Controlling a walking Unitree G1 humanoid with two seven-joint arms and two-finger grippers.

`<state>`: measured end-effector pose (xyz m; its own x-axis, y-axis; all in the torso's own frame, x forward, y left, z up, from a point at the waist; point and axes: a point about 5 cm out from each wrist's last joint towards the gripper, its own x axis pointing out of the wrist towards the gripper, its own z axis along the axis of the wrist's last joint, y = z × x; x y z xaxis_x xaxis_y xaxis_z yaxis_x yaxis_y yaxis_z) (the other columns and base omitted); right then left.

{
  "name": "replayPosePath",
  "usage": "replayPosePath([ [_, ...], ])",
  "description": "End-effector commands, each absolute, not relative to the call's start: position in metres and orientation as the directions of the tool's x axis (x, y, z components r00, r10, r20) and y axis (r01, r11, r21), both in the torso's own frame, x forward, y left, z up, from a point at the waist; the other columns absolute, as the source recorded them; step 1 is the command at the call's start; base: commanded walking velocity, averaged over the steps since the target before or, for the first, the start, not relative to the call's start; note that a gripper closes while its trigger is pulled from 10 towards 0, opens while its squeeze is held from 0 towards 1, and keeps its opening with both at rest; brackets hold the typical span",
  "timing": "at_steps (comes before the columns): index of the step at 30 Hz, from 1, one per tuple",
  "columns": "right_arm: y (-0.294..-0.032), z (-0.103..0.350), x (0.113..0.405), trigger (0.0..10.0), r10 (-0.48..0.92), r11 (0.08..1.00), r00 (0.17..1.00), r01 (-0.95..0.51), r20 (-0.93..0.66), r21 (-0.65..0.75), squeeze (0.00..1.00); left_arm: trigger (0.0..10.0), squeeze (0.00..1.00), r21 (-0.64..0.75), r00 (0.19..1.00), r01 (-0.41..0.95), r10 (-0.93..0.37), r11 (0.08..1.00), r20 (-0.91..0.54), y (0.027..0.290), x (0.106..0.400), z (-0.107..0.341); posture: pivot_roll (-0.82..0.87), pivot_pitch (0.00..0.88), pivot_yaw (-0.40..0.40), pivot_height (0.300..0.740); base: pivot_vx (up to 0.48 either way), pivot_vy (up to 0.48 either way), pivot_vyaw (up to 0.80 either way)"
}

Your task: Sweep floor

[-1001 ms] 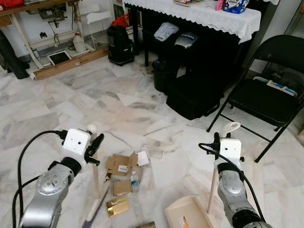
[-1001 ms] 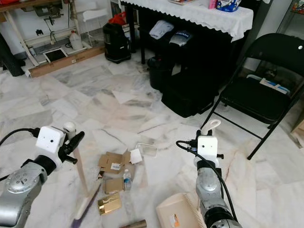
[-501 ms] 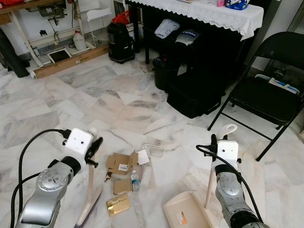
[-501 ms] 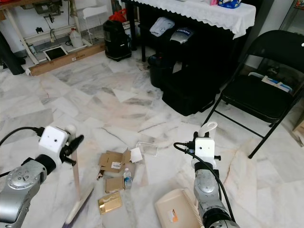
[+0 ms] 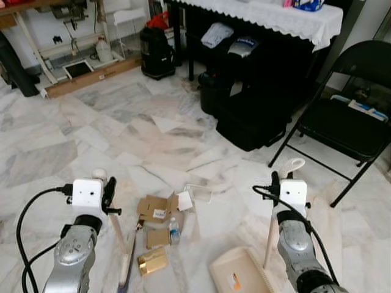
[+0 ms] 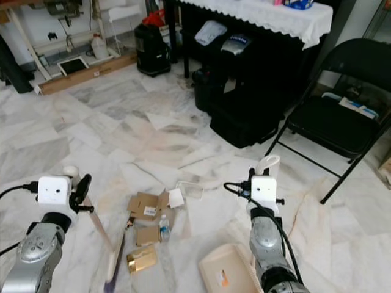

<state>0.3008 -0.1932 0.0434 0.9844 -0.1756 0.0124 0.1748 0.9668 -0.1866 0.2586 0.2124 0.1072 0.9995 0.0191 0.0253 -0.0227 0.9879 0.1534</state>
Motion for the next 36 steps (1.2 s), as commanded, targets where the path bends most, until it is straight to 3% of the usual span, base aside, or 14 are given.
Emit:
replayPosePath([
  [1,-0.1964,0.0510,0.3051,10.0,-0.178,0.965,0.983,0.184,0.048,-0.186,0.00,10.0,0.00,0.171,0.998,-0.031,0.021,0.985,0.059,0.2094,0.2610,0.1105,0.12,0.068,0.010,0.740,0.000,0.000,0.00],
  [36,-0.1990,0.0513,0.3042,10.0,-0.178,0.963,0.983,0.185,0.053,-0.194,0.00,10.0,0.00,0.153,0.995,-0.020,0.005,0.988,0.096,0.2047,0.2612,0.1087,0.11,0.058,0.006,0.740,-0.014,0.000,0.00],
])
